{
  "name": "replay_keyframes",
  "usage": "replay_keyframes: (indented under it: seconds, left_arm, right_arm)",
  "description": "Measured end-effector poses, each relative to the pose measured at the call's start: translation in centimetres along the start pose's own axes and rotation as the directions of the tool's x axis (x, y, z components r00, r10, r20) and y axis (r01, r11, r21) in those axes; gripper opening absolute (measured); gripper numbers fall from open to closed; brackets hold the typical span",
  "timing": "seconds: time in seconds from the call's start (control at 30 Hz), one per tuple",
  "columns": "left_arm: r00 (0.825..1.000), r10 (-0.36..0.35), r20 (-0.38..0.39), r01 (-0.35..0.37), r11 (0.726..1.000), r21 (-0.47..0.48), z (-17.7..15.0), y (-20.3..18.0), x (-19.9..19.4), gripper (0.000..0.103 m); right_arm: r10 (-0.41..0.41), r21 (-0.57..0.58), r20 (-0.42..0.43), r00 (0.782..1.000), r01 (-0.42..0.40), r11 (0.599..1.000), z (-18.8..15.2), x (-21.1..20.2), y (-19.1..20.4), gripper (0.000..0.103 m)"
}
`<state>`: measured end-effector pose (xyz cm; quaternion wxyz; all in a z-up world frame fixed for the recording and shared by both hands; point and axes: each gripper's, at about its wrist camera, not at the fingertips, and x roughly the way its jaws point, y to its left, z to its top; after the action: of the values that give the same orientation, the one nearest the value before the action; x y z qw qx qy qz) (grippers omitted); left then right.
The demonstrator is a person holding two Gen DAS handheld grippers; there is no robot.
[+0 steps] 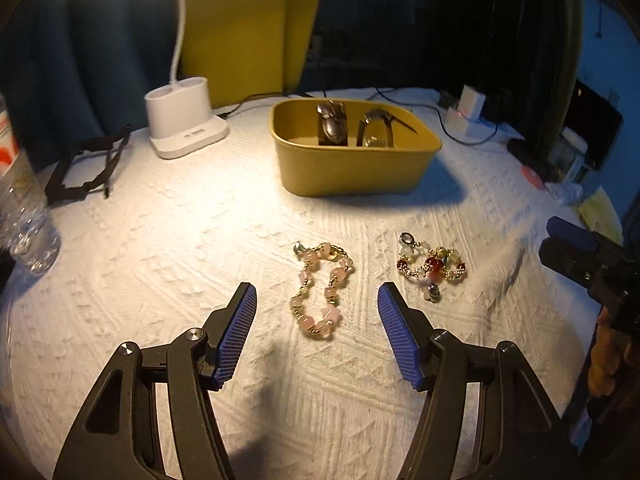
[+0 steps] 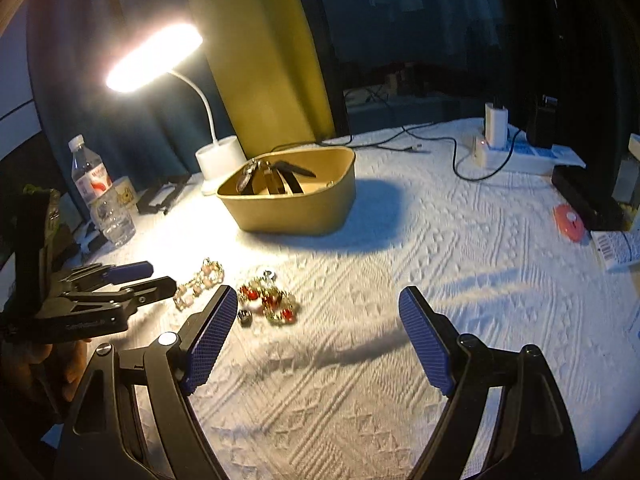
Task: Organize jewelry
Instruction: 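Withdraw the right tool from the tray back toward the bracelets, then close the right tool on the red-and-gold charm bracelet and lift it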
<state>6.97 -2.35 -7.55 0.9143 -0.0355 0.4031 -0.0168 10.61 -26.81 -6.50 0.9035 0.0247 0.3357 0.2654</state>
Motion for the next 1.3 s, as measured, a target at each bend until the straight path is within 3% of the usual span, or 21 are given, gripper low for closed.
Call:
replay_keyframes:
  seconds: [0.23, 0.33, 0.37, 0.47, 0.53, 0.67, 0.73, 0.97, 1.3]
  left_arm:
    - [0.995, 0.086, -0.053, -0.080, 0.991, 0.107, 0.7, -1.4, 2.7, 0.066]
    - [0.994, 0.071, -0.079, -0.062, 0.992, 0.106, 0.6, -1.1, 3.9, 0.065]
    - [0.995, 0.058, -0.076, -0.050, 0.994, 0.101, 0.6, -1.0, 3.9, 0.062]
    - [0.998, 0.015, -0.067, -0.007, 0.994, 0.110, 0.6, -1.3, 3.8, 0.039]
    - [0.998, -0.002, -0.065, 0.011, 0.990, 0.139, 0.5, -1.9, 3.7, 0.017]
    - [0.998, -0.010, -0.061, 0.018, 0.990, 0.136, 0.5, -1.9, 3.5, 0.015]
    - [0.999, -0.027, -0.040, 0.031, 0.993, 0.117, 0.6, -1.6, 3.0, 0.008]
    - [0.998, -0.058, 0.013, 0.057, 0.996, 0.070, 1.1, -0.6, 1.5, 0.007]
    - [0.992, -0.079, 0.103, 0.082, 0.996, -0.025, 1.5, 3.4, -1.0, 0.007]
  right_arm:
    - [0.007, -0.002, -0.016, 1.000, -0.007, 1.000, 0.0, 0.4, -0.9, 0.083]
    - [0.011, -0.004, -0.022, 1.000, -0.011, 1.000, 0.2, 0.7, -1.2, 0.082]
    - [0.013, -0.006, -0.025, 1.000, -0.013, 1.000, 0.2, 0.8, -1.3, 0.082]
    - [0.020, -0.009, -0.037, 0.999, -0.021, 1.000, 0.3, 1.1, -1.4, 0.078]
    - [0.026, -0.015, -0.046, 0.999, -0.027, 1.000, 0.4, 1.5, -1.4, 0.075]
    - [0.040, -0.033, -0.067, 0.997, -0.042, 0.999, 0.5, 2.2, -1.0, 0.064]
    - [0.044, -0.049, -0.082, 0.996, -0.048, 0.998, 0.6, 2.7, -0.5, 0.059]
    - [0.042, -0.111, -0.132, 0.990, -0.057, 0.992, 0.9, 4.6, 1.3, 0.042]
    - [0.004, -0.172, -0.217, 0.976, -0.043, 0.984, 0.9, 7.6, 3.7, 0.031]
